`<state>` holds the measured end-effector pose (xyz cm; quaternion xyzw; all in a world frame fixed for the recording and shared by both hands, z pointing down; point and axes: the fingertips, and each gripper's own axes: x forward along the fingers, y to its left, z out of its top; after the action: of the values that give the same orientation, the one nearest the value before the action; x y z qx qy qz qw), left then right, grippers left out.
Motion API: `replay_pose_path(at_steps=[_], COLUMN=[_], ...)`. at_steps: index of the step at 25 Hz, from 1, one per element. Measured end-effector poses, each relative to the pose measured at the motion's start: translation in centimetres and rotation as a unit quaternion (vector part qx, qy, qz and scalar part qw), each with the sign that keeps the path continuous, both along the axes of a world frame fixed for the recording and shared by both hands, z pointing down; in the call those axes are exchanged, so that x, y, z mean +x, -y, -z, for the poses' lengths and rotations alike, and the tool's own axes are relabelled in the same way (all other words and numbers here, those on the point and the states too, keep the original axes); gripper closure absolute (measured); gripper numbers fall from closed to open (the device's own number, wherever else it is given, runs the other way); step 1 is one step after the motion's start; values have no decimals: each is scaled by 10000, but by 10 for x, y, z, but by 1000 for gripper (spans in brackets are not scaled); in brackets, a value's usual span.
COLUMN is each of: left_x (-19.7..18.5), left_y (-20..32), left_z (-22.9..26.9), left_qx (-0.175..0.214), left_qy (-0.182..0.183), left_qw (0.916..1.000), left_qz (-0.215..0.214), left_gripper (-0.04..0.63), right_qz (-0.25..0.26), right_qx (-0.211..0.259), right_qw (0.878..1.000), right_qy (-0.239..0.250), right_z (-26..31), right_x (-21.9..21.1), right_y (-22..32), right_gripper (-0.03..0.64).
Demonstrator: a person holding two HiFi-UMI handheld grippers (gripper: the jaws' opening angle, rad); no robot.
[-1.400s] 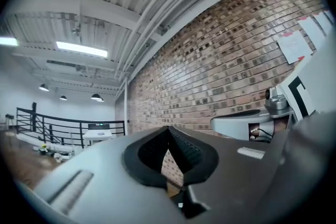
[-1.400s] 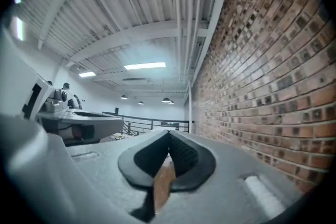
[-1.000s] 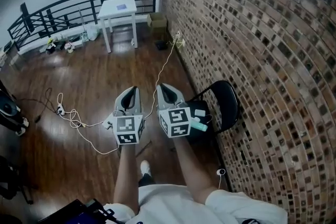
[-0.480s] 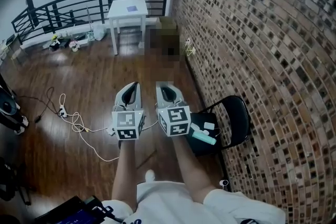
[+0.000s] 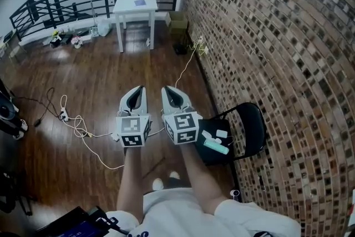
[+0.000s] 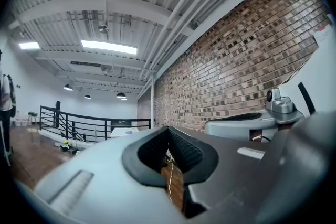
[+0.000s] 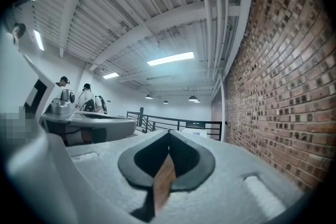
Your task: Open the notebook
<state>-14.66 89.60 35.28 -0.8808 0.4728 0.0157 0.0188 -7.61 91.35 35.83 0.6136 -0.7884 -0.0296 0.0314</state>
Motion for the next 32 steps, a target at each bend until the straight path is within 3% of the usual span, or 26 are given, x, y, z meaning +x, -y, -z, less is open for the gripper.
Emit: replay_pose_path(at_steps=[25, 32], left_x=[74, 79], left_y=[170, 201], left_z=[13, 12], left_qx=[139, 146], left_qy=[192, 224], left_qw=[9987, 9975], left_qz=[447, 653], left_gripper=[578, 578], right_qz=[462, 490], right_qx=[240, 176], right_qw=[9984, 9982], right_qy=[225, 314], right_z=[20, 15], right_x=[76, 94], right_y=[182, 213], right_gripper=[630, 630])
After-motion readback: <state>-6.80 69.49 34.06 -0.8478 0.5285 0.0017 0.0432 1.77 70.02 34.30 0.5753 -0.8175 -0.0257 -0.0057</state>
